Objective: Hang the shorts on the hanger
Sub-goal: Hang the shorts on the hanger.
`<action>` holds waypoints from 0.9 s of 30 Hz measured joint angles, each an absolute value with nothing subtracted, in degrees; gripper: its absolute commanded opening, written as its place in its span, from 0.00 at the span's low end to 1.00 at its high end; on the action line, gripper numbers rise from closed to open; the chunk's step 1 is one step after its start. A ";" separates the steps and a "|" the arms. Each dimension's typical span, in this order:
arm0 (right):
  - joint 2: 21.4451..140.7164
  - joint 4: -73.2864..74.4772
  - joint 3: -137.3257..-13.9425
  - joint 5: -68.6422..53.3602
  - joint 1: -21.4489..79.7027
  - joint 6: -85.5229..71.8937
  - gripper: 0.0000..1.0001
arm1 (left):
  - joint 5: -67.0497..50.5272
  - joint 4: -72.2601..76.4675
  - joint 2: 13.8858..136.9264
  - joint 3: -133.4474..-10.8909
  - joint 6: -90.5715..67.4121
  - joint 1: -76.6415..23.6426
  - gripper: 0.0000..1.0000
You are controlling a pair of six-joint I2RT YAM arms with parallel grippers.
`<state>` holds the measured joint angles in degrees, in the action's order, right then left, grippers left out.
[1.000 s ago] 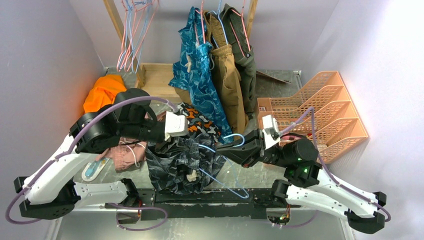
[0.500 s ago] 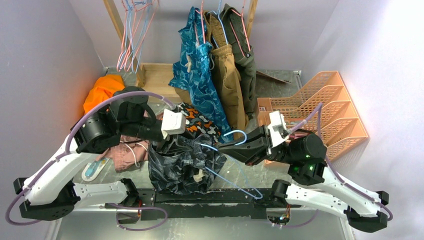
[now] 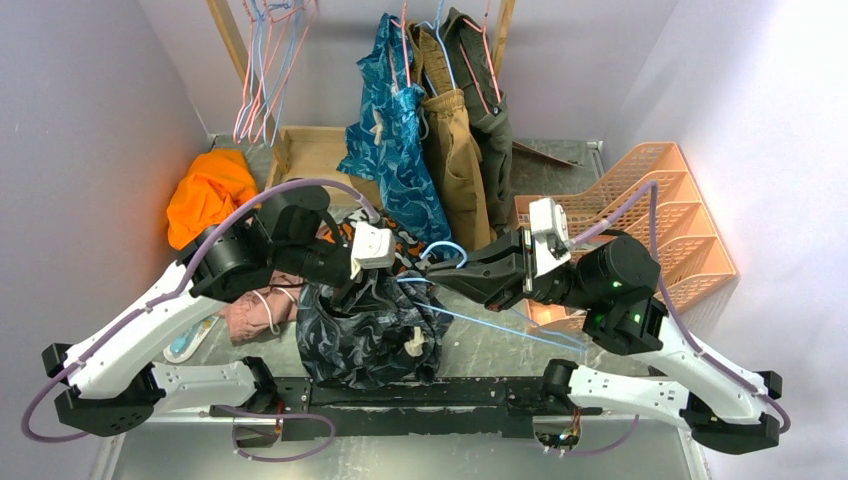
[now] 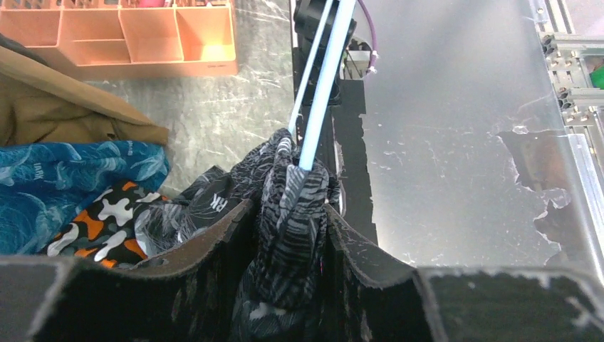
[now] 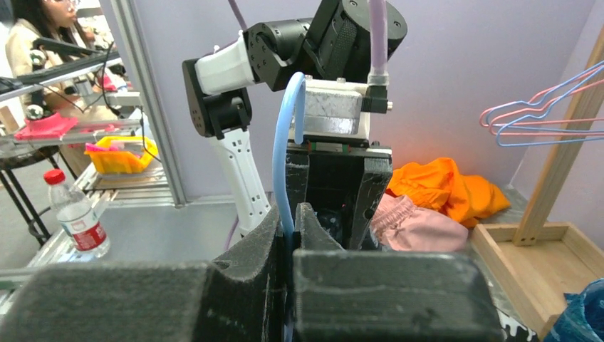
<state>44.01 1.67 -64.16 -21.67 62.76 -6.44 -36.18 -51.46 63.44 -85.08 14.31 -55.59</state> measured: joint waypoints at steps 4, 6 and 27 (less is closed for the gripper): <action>45.15 2.24 -65.30 -21.71 62.76 -4.80 0.00 | -36.95 -50.09 63.24 -83.74 13.06 -55.59 0.07; 45.21 2.04 -65.30 -21.69 62.76 -4.45 0.00 | -36.93 -49.39 62.87 -83.29 12.34 -55.59 0.07; 36.18 -11.16 -42.15 -14.85 62.74 -12.80 0.00 | -35.16 -39.27 55.96 -82.08 9.15 -56.42 0.45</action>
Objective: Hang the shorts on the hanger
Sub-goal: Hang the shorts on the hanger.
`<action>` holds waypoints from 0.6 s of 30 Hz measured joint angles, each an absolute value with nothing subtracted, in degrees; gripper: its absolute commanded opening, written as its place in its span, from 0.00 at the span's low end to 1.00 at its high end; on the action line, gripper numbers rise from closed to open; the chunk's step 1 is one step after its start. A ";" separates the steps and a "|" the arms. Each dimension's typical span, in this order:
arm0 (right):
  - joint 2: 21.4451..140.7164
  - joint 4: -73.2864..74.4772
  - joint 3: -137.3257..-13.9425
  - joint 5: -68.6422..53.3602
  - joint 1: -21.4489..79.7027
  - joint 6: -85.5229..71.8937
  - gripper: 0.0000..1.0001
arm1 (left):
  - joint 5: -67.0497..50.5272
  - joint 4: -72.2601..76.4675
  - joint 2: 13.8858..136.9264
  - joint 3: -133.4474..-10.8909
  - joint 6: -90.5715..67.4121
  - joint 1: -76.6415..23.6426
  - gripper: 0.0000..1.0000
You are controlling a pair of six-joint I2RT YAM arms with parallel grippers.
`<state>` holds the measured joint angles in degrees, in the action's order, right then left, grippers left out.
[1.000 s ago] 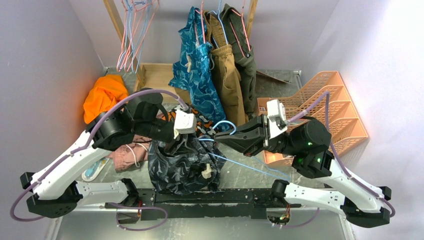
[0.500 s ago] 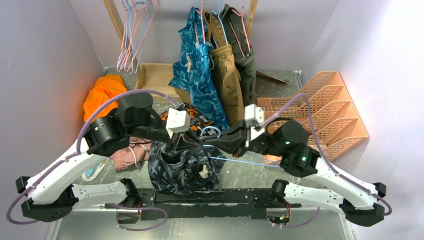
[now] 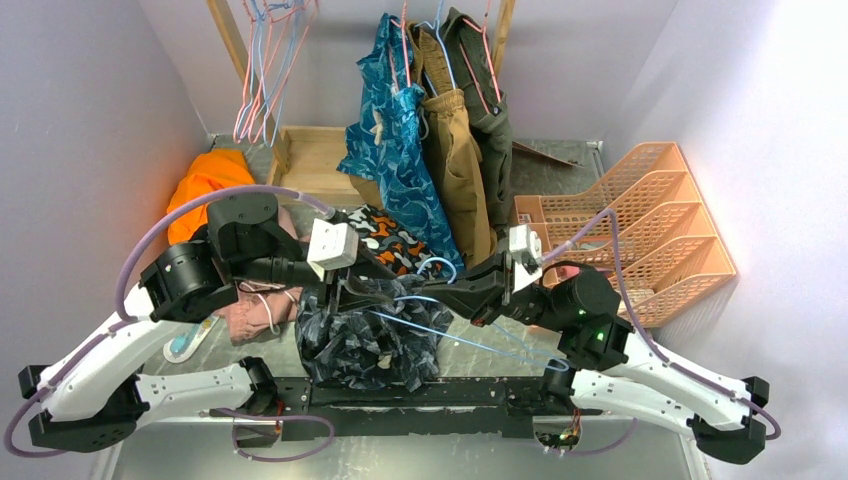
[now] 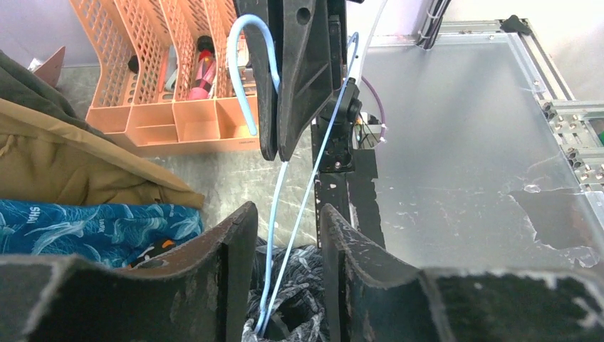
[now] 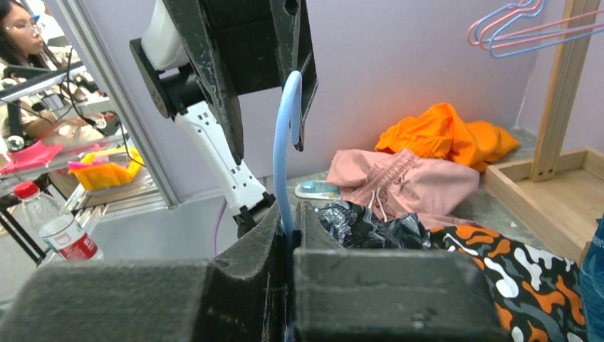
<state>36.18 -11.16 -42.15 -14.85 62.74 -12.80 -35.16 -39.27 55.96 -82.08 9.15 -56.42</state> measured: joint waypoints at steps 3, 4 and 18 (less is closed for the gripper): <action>36.03 -12.99 -41.65 -14.55 62.74 -13.45 0.00 | -34.74 -39.27 55.70 -82.04 8.97 -56.42 0.54; 36.03 -13.32 -41.52 -14.52 62.74 -13.63 0.00 | -34.50 -39.29 55.55 -82.04 8.80 -56.42 0.57; 33.71 -15.81 -37.36 -12.88 62.74 -15.42 0.00 | -23.62 -46.24 42.96 -75.20 2.87 -56.42 0.59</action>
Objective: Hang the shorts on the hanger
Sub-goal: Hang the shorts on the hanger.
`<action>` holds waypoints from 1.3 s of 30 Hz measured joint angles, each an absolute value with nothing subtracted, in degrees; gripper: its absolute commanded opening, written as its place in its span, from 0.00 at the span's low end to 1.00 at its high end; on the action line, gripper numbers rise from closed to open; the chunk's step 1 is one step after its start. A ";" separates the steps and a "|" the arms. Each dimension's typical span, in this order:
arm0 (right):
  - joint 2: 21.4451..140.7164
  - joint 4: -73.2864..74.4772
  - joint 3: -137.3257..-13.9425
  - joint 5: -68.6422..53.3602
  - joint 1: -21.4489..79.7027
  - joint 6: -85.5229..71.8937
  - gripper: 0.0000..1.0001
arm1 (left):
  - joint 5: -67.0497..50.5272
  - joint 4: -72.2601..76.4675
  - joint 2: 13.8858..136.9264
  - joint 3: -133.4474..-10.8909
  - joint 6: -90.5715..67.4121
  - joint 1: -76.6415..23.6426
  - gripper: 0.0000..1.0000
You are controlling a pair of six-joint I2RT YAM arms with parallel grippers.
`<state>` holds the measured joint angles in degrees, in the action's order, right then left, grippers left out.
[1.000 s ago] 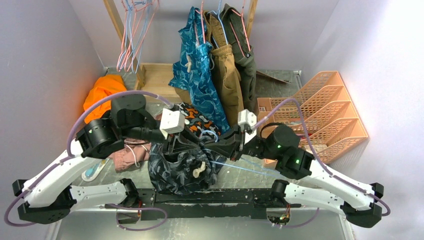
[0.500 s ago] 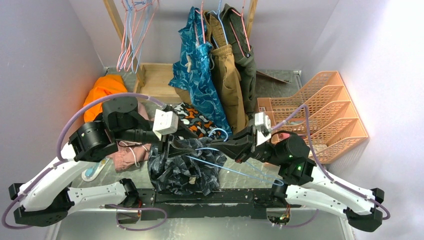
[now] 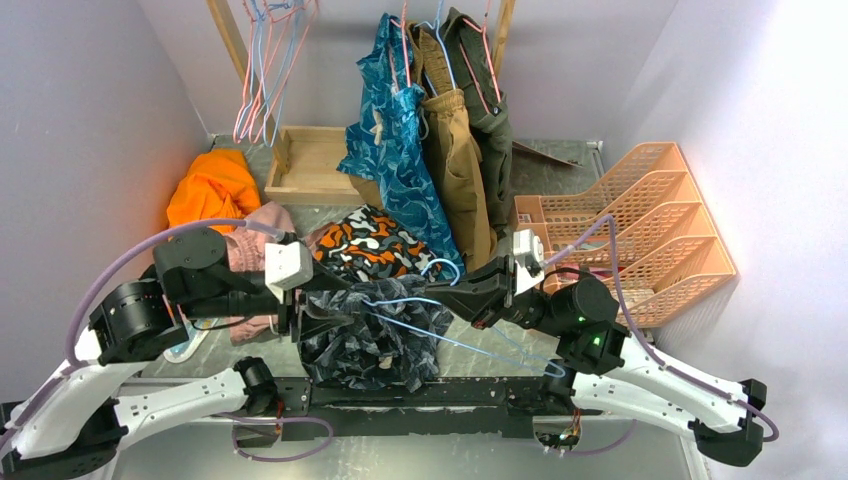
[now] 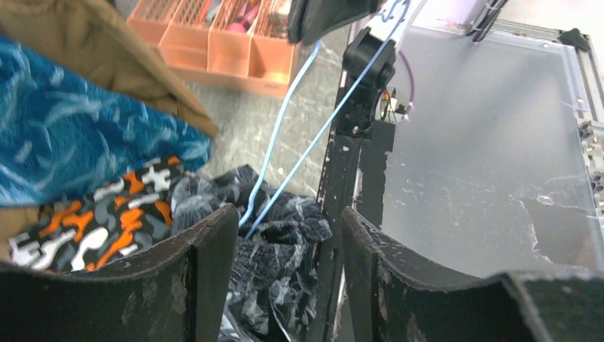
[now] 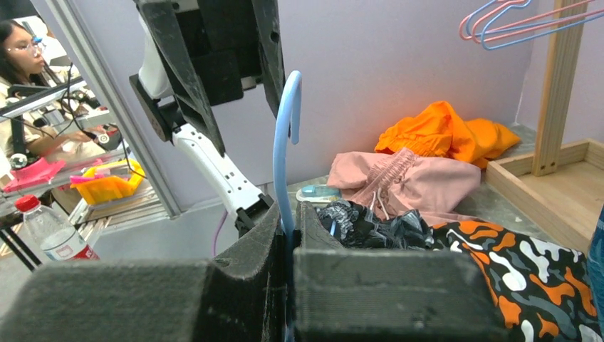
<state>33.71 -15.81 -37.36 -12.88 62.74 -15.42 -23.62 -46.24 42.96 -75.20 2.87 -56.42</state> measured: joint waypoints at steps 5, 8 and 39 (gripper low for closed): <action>33.65 -16.23 -37.19 -12.60 62.74 -15.42 0.00 | -19.20 -48.97 43.22 -71.55 -1.76 -56.42 0.58; 33.91 -16.45 -37.17 -12.60 62.74 -15.42 0.00 | -16.38 -50.54 45.41 -69.93 -6.00 -56.42 0.57; 35.99 -17.98 -36.14 -11.90 62.74 -15.33 0.00 | 2.46 -64.40 49.45 -70.61 -39.62 -56.47 0.78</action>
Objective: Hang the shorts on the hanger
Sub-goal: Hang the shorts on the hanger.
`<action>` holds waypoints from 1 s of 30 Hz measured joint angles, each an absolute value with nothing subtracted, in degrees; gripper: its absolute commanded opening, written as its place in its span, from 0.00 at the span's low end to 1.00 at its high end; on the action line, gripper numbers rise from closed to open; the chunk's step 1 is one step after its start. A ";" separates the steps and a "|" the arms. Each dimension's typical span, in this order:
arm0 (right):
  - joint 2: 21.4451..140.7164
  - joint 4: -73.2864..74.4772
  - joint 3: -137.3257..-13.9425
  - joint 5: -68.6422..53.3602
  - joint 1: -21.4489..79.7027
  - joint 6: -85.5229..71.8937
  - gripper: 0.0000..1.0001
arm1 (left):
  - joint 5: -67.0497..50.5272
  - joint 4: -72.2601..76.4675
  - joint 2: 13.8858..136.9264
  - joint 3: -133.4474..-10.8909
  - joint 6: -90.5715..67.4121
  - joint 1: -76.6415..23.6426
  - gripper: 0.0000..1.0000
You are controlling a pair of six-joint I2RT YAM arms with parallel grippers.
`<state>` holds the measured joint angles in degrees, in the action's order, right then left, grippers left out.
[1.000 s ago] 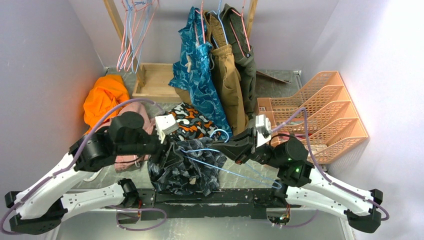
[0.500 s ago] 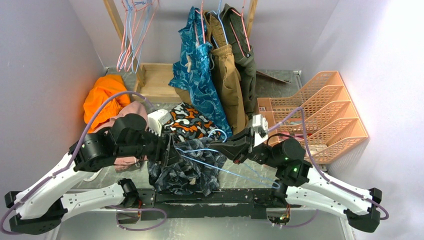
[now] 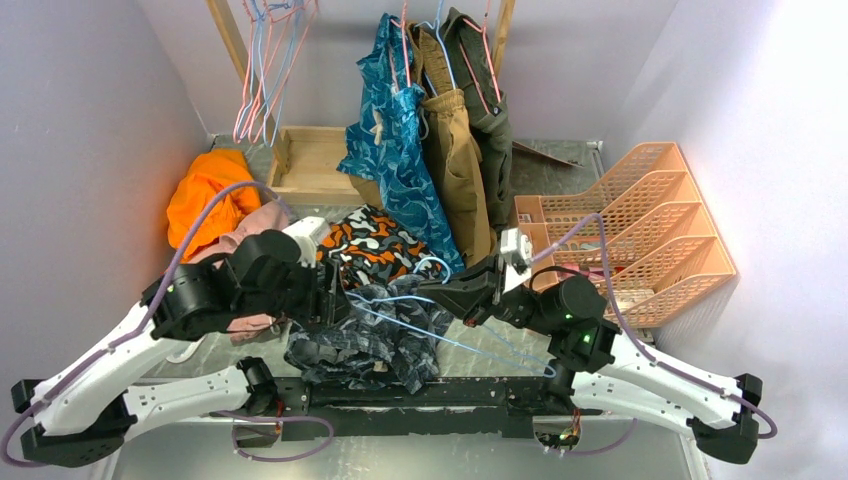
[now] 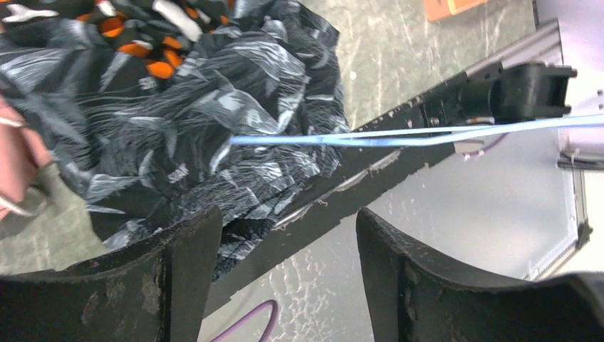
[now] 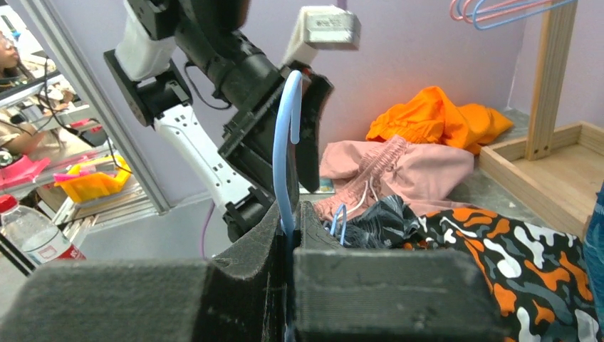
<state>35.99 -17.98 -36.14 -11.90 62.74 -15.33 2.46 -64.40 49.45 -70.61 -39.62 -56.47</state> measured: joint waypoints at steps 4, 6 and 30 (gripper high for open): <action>36.36 -14.81 -36.27 -9.52 62.74 -14.68 0.00 | 9.04 -66.46 45.89 -70.15 -42.76 -56.47 0.96; 36.49 -12.01 -36.53 -7.62 62.74 -14.35 0.00 | 12.23 -67.57 43.94 -69.17 -45.17 -56.47 0.99; 30.96 -6.74 -37.63 -5.65 62.74 -14.15 0.00 | 5.80 -58.22 41.93 -70.26 -39.18 -56.47 0.94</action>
<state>30.96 -6.74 -37.63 -5.65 62.74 -14.15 5.80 -58.22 41.93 -70.26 -39.18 -56.47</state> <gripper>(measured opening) 0.040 0.943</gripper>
